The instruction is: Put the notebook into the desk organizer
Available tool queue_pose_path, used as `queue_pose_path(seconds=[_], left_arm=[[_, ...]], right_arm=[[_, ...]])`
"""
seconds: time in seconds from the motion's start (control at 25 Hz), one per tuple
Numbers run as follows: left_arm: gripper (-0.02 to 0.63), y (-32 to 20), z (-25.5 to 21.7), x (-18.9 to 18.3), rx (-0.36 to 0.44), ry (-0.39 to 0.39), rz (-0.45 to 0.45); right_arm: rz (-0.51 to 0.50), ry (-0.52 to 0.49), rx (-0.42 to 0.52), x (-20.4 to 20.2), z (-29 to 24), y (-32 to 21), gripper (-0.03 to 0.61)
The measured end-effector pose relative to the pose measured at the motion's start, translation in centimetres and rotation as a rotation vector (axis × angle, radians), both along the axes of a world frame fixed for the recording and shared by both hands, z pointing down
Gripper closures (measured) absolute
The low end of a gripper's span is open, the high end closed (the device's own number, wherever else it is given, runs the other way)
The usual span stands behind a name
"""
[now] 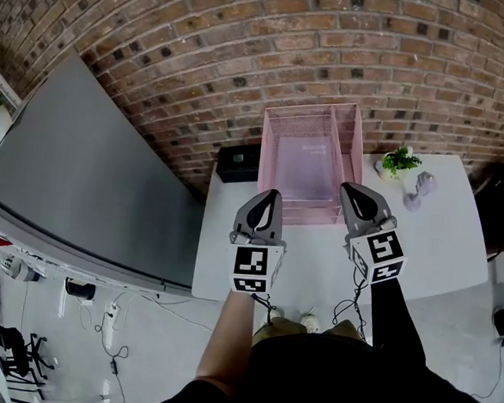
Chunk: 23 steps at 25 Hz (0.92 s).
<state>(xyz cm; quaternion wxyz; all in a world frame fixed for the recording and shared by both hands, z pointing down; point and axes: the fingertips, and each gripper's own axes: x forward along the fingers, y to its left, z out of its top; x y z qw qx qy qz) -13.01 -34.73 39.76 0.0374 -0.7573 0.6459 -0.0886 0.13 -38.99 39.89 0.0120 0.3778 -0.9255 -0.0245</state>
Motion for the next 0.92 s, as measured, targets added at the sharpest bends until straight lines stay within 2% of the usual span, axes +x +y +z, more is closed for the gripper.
queue_pose_path(seconds=[0.92], left_arm=[[0.606, 0.4, 1.0, 0.2, -0.020, -0.001, 0.019]], right_arm=[[0.005, 0.038, -0.036, 0.0, 1.8, 0.6, 0.579]])
